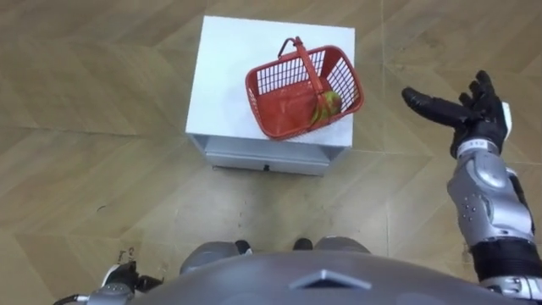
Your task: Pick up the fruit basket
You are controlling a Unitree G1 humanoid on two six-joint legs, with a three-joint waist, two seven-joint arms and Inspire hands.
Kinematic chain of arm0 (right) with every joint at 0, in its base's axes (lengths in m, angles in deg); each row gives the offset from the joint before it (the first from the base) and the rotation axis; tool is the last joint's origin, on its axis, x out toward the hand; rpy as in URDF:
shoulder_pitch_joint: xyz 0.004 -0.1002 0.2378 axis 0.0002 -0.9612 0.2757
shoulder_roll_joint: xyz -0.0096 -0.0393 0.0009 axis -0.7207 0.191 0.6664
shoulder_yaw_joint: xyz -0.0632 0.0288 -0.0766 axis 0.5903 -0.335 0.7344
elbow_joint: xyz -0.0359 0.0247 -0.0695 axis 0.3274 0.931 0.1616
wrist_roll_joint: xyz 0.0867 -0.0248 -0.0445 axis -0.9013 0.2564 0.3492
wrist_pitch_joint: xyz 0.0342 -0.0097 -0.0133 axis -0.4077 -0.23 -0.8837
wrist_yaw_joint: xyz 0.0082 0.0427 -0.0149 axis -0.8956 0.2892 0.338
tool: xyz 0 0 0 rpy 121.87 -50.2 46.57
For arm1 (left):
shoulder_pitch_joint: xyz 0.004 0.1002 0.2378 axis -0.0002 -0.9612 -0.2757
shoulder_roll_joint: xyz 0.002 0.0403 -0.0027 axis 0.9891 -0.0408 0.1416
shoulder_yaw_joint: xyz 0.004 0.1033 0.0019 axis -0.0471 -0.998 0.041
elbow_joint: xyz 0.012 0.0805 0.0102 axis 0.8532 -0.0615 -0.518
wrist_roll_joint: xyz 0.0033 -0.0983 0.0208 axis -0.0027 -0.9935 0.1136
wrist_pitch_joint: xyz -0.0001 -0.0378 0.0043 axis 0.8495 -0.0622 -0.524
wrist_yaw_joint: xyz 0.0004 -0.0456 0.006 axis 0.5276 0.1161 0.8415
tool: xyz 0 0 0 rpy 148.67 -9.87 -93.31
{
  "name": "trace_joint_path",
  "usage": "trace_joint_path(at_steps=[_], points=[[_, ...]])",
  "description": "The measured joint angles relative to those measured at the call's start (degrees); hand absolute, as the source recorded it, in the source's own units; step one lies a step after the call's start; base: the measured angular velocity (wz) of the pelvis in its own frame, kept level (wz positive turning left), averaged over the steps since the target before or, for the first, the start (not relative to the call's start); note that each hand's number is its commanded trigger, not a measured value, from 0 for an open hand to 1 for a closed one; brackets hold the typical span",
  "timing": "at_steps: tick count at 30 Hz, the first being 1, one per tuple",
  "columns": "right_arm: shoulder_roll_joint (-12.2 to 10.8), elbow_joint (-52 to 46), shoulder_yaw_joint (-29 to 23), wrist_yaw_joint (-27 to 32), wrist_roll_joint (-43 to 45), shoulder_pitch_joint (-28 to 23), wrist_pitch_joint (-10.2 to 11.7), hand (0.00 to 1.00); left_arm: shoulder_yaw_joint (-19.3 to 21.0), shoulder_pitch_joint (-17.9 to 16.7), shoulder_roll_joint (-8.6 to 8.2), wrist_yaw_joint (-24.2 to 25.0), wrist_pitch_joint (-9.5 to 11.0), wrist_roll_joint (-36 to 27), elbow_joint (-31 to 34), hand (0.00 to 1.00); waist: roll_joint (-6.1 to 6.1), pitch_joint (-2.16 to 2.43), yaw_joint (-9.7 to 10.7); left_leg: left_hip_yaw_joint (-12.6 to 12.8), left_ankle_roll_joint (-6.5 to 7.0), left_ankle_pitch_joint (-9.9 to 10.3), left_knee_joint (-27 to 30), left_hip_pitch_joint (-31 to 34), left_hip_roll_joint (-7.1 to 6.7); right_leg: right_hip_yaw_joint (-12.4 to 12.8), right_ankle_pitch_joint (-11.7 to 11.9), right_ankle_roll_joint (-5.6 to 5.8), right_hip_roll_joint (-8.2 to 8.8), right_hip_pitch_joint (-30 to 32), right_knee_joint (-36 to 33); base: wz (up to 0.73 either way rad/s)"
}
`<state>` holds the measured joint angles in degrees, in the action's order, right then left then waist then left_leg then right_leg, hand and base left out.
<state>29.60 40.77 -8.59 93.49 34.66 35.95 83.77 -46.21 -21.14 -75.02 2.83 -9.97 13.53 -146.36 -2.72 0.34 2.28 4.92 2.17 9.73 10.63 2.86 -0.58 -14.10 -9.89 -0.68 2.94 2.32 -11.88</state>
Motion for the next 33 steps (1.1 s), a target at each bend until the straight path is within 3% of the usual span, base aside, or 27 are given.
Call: trace_joint_path(at_steps=[4, 9, 14, 18, 22, 25, 30, 33], points=[[-0.10, 7.74, -0.07, -0.10, 1.42, -1.50, 0.67, 0.00, 0.00, -0.63, 0.39, -0.06, 0.16, 0.10, 0.55, 0.00, -0.22, -0.18, 0.05, 0.13, -0.07, 0.54, -0.08, -1.08, 0.22, 0.55, -0.01, 0.02, -0.11, -0.95, 0.27, -0.04], [-0.14, 26.87, -0.59, -1.32, 2.89, -3.76, 0.80, 0.00, 0.30, -0.97, 0.00, -0.57, 0.32, 0.03, -0.40, 0.00, 0.23, -0.14, 0.33, -0.03, -0.11, 0.99, -0.38, -2.80, 0.21, 0.56, -0.34, 0.25, -0.10, -2.47, 0.29, -0.01], [-0.17, 37.24, -0.57, -3.58, 2.84, -6.87, 0.20, 0.00, 2.34, -1.08, -0.02, -0.53, 0.21, 0.07, -0.19, 0.00, 0.07, -0.26, 0.16, 0.38, -0.13, 1.02, -0.65, -3.22, 0.17, 1.03, -0.59, 0.21, -0.12, -2.56, 0.12, -0.06], [-1.00, 46.45, -0.60, -6.97, 4.41, -5.95, -1.38, 0.00, 3.91, -1.09, -0.72, -0.48, -0.04, 0.96, -0.45, 0.00, -0.21, -0.40, -0.24, 0.60, -0.15, 1.07, -1.10, -4.74, 0.15, 1.49, -0.77, 0.27, -0.34, -3.39, 0.43, -0.04], [-1.59, 50.39, -0.51, -9.06, 7.92, -5.55, -3.21, 0.00, 4.46, -1.24, -0.92, -0.61, -0.86, 1.45, -0.63, 0.00, -0.21, -0.37, -1.02, 0.61, -0.20, 1.28, -1.22, -5.44, 0.11, 1.52, -1.21, 0.28, -0.26, -3.96, 0.79, 0.01], [-2.36, 53.36, -0.44, -10.74, 12.55, -5.15, -3.85, 0.00, 5.02, -1.24, -1.74, -0.78, -1.26, 2.34, -0.61, 0.00, -0.07, -0.30, -1.17, 0.53, -0.23, 1.41, -1.21, -5.55, 0.19, 1.18, -1.21, 0.29, -0.55, -4.36, 1.10, 0.05], [-3.83, 54.61, -0.03, -13.24, 19.59, -3.01, -6.80, 0.00, 5.12, -0.67, -3.23, -0.79, -1.63, 2.72, -0.67, 0.00, 0.65, -0.12, -1.33, 0.99, -0.56, 1.81, -1.23, -5.81, 0.48, 2.17, -1.22, 0.22, -1.09, -4.37, 1.22, -0.07], [-3.95, 54.47, 0.00, -13.74, 20.09, -1.73, -7.06, 0.00, 4.95, 0.11, -3.24, -1.60, -1.64, 2.58, -0.77, 0.00, 0.77, -0.18, -1.31, 1.51, -0.70, 1.99, -1.24, -6.23, 0.69, 2.76, -1.24, 0.11, -1.18, -4.60, 1.20, -0.12]])
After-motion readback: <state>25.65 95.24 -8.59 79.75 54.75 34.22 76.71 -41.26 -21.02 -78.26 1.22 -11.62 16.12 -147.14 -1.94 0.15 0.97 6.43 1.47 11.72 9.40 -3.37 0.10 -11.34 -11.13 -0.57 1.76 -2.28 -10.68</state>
